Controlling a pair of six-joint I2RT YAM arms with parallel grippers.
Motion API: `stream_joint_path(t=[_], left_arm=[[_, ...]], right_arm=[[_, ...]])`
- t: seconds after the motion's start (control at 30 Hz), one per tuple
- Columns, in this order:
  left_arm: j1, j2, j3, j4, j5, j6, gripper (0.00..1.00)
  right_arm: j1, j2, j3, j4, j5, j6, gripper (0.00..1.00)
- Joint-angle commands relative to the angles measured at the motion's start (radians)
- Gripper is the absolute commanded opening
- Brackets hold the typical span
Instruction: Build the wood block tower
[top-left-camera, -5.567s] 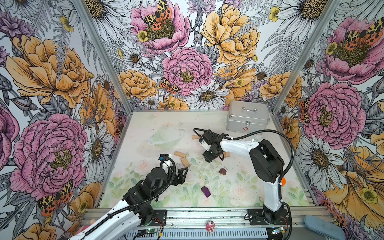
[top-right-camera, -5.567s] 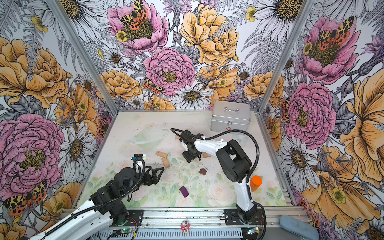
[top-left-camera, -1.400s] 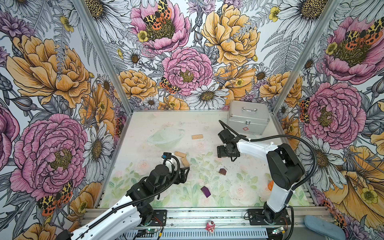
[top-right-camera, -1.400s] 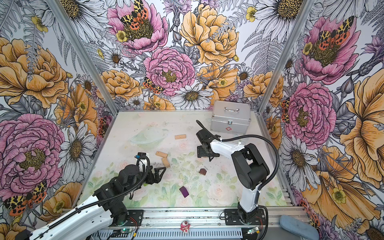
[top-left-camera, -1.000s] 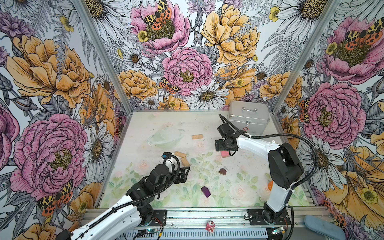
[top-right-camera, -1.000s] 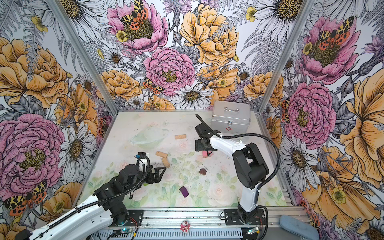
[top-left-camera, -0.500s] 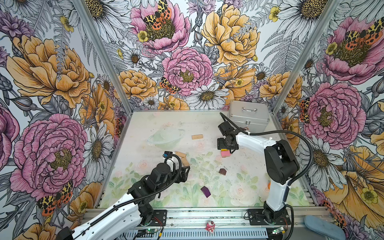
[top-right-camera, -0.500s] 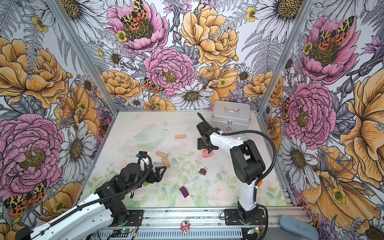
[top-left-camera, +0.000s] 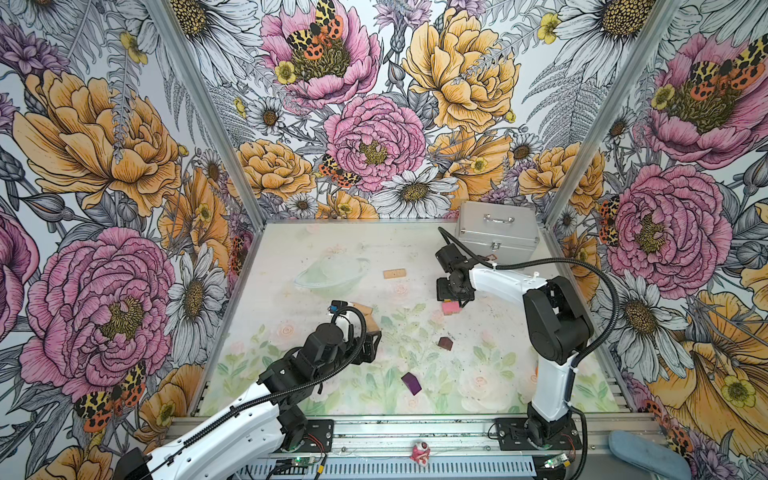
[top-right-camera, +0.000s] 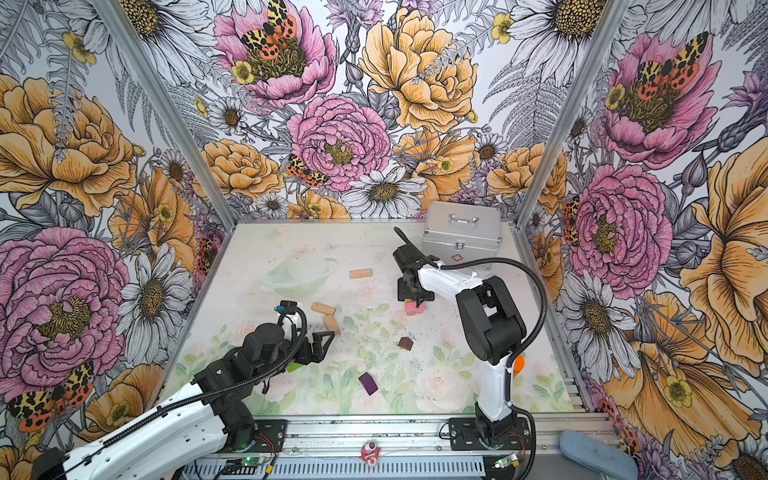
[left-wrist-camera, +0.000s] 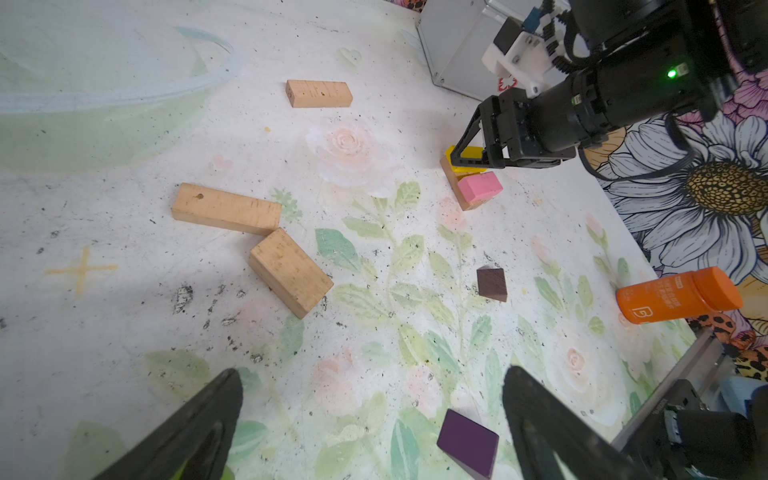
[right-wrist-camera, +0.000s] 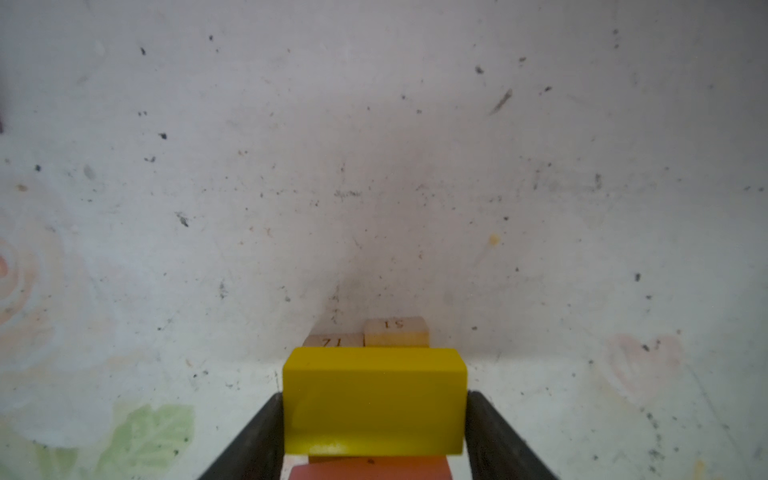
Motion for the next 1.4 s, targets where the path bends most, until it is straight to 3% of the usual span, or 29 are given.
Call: stream_joint_path(t=[0.0, 0.37, 0.8, 1.23, 1.37], left_arm=[[0.005, -0.005, 0.026, 0.029, 0.022, 0.02, 0.99], [-0.066, 0.038, 0.024, 0.103, 0.113, 0.062, 0.99], [-0.172, 0.101, 0.036, 0.171, 0.166, 0.106, 0.99], [-0.193, 0.109, 0.038, 0.172, 0.145, 0.106, 0.99], [-0.196, 0.109, 0.04, 0.17, 0.143, 0.105, 0.99]], right_arm=[[-0.003, 0.011, 0.029, -0.001, 0.0, -0.005, 0.63], [-0.002, -0.013, 0.014, 0.0, -0.014, -0.003, 0.54], [0.002, -0.063, -0.033, -0.002, -0.029, -0.007, 0.53], [0.002, -0.079, -0.028, -0.002, -0.046, -0.049, 0.55], [0.002, -0.082, -0.026, -0.001, -0.047, -0.051, 0.61]])
